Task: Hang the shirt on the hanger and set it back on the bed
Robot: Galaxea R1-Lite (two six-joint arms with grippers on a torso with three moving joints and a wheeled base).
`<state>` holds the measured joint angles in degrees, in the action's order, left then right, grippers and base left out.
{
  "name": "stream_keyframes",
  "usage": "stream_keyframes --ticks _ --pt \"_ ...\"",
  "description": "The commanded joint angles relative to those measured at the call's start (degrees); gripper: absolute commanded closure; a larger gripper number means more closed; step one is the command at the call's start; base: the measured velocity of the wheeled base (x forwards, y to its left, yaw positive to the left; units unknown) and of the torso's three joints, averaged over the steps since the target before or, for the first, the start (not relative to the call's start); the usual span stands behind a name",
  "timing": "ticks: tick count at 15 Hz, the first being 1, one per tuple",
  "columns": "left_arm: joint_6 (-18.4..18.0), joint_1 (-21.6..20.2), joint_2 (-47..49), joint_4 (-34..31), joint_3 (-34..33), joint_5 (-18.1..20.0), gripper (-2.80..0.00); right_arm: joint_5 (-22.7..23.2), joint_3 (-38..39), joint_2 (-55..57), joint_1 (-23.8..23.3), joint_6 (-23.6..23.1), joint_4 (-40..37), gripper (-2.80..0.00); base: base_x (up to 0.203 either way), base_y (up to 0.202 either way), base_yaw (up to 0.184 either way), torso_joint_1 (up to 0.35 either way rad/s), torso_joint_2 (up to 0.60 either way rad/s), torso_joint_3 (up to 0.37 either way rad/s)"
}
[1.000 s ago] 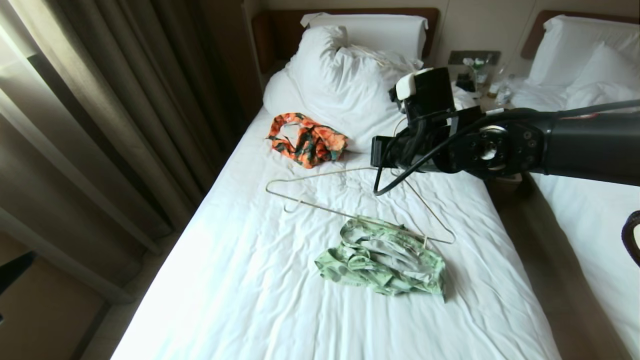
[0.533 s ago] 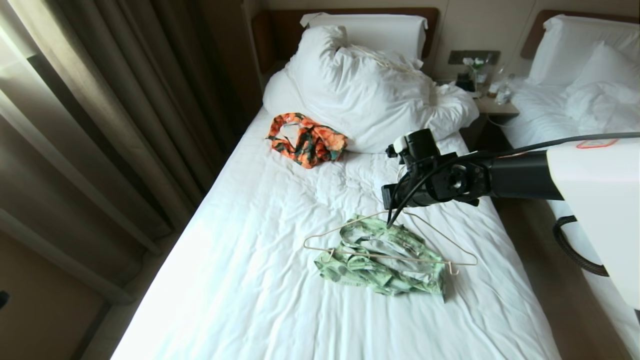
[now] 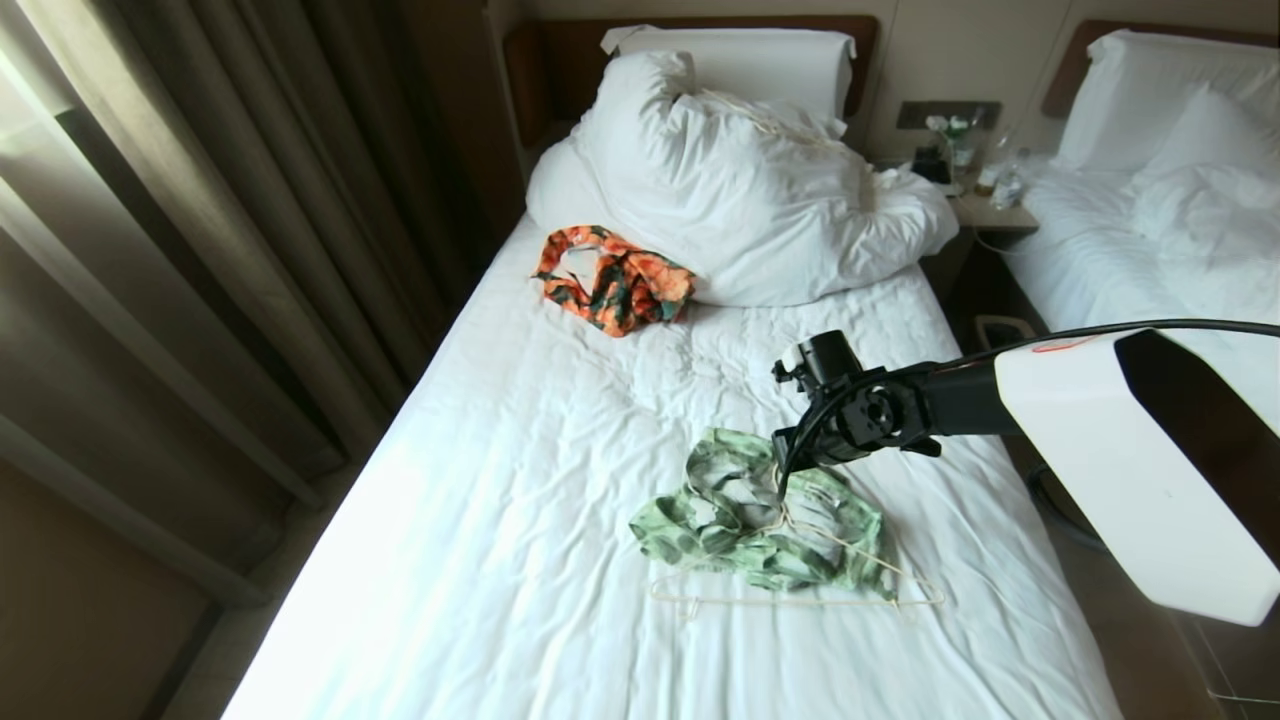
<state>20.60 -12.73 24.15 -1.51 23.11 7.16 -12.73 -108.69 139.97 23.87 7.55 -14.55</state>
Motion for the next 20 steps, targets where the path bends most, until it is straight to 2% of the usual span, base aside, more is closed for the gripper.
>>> stream_keyframes --ticks 1,5,6,10,12,14,16,17,20 --pt "0.14 -0.02 -0.81 0.02 -0.09 0.05 0.00 -0.57 0.39 -0.05 0.04 0.07 -0.74 -2.80 0.000 0.000 0.000 0.000 0.00 0.000" --pt "0.14 0.07 -3.63 -0.02 -0.89 0.06 0.00 -2.72 4.71 -3.20 0.17 0.57 -1.34 -2.80 0.000 0.000 0.000 0.000 0.00 0.000" --pt "0.14 0.07 -4.42 -0.06 -1.18 -0.03 0.00 -2.90 6.90 -4.53 0.25 0.81 -0.99 0.00 0.000 0.000 0.000 0.000 0.00 0.000" --pt "0.23 0.16 -8.33 -2.88 -0.35 0.15 0.00 -3.00 14.23 -12.74 0.65 4.81 -0.67 0.00 0.000 0.000 0.000 0.000 0.00 0.000" --pt "1.90 0.16 -8.33 -2.90 0.11 -1.31 0.00 -3.03 19.21 -21.02 1.50 5.98 -0.66 0.00 0.000 0.000 0.000 0.000 0.00 0.000" --pt "1.93 0.40 -8.24 -3.97 2.82 -0.64 0.00 -3.95 24.77 -31.69 2.99 6.93 -0.70 0.00 0.000 0.000 0.000 0.000 0.00 0.000" --pt "1.30 2.98 -8.17 -11.00 6.96 0.91 0.00 -8.01 30.47 -43.23 5.66 7.54 -0.69 0.00 0.000 0.000 0.000 0.000 0.00 0.000" --pt "-0.17 3.33 -8.23 -13.93 8.13 0.88 0.00 -10.61 33.33 -49.03 7.76 8.15 -0.75 0.00 0.000 0.000 0.000 0.000 0.00 0.000" --pt "-3.09 4.76 -8.08 -15.94 11.46 0.27 0.00 -15.78 40.11 -65.08 13.57 9.92 -1.78 0.00 0.000 0.000 0.000 0.000 0.00 0.000"
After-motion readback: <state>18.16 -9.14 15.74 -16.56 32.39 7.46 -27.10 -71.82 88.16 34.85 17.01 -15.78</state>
